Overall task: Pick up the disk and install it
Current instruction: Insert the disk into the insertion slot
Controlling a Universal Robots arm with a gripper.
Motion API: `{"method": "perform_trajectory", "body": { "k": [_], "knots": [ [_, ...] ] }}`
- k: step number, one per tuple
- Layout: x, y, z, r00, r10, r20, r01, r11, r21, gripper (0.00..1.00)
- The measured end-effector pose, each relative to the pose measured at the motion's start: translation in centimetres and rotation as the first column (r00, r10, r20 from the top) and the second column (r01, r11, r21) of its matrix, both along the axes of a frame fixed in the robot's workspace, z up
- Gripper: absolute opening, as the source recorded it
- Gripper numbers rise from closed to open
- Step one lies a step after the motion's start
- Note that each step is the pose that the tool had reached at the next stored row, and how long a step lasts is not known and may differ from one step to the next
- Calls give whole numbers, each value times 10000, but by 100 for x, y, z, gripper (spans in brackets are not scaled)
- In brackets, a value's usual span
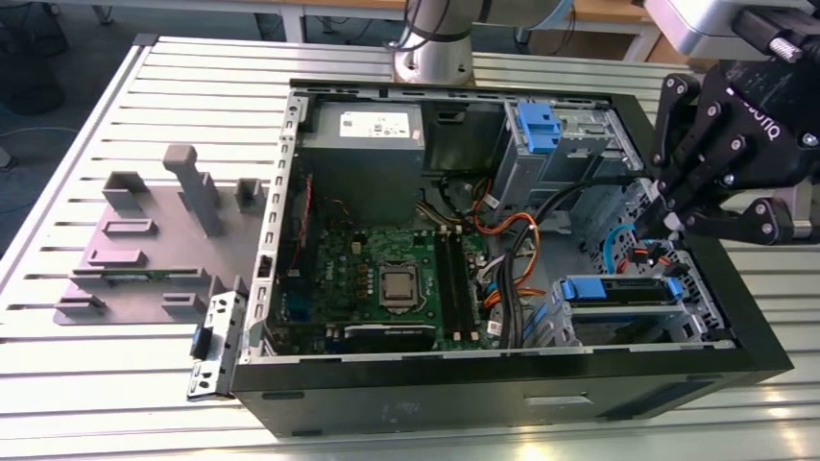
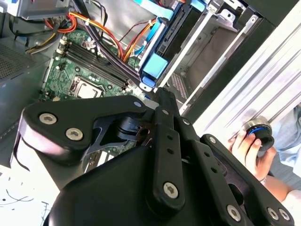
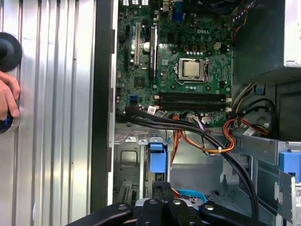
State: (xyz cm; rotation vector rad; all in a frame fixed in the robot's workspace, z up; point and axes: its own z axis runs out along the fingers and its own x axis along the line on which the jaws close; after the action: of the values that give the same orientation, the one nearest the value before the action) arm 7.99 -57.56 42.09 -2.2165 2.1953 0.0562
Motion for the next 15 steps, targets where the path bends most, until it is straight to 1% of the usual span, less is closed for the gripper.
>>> {"method": "perform_trajectory", "body": {
  "k": [3,15],
  "knots": [
    [21,1,-20,10000,-82,0,82,10000,0,11],
    [130,9,-68,9999,-133,-1,133,9999,0,11]
  ]
}}
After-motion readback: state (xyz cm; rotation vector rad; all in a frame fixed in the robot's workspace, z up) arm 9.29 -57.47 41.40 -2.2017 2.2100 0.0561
